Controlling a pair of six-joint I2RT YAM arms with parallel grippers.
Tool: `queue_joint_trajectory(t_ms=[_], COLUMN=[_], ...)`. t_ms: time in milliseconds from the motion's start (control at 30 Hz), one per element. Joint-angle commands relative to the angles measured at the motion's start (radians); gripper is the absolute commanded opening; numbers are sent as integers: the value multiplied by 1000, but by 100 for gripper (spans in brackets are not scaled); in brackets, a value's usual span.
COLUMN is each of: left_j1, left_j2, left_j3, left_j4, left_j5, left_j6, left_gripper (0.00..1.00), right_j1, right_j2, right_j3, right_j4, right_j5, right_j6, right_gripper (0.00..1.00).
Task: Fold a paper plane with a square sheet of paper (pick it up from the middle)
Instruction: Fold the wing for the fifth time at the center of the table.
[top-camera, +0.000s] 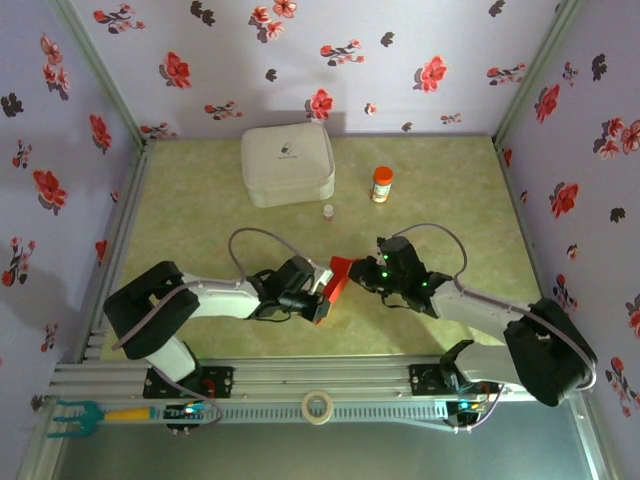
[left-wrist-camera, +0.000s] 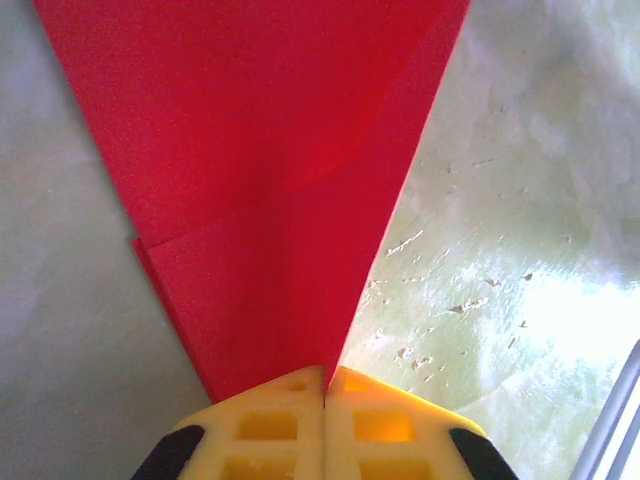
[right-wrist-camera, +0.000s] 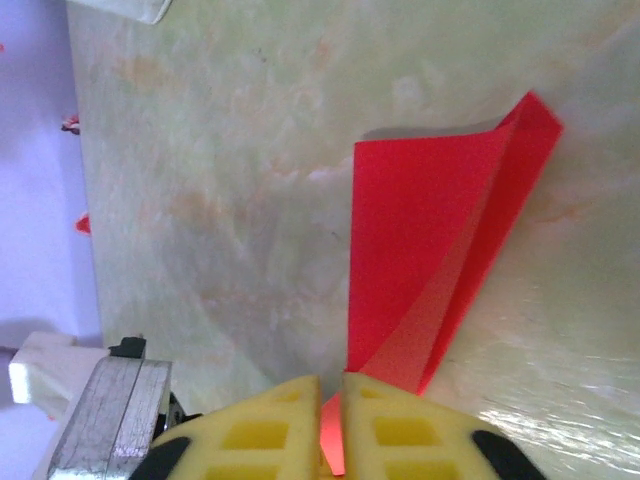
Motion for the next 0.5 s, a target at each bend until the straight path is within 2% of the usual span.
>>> queue_joint_trajectory(t_ms=[0,233,467], left_j1=[25,76,95], left_j2=[3,26,54], left_j3=[-16,-35,-52], left_j4=[68,136,172], left_j5=[83,150,172], left_j6=[-41,-94,-128], left_gripper=[3,2,1], right_j1=[18,32,32], right_j2=[45,108,176], right_j3=[1,-6,11], right_j4=[103,146,189], right_j5=[-59,-65,-93], right_j6=[-12,-3,-4], right_gripper=[11,7,6])
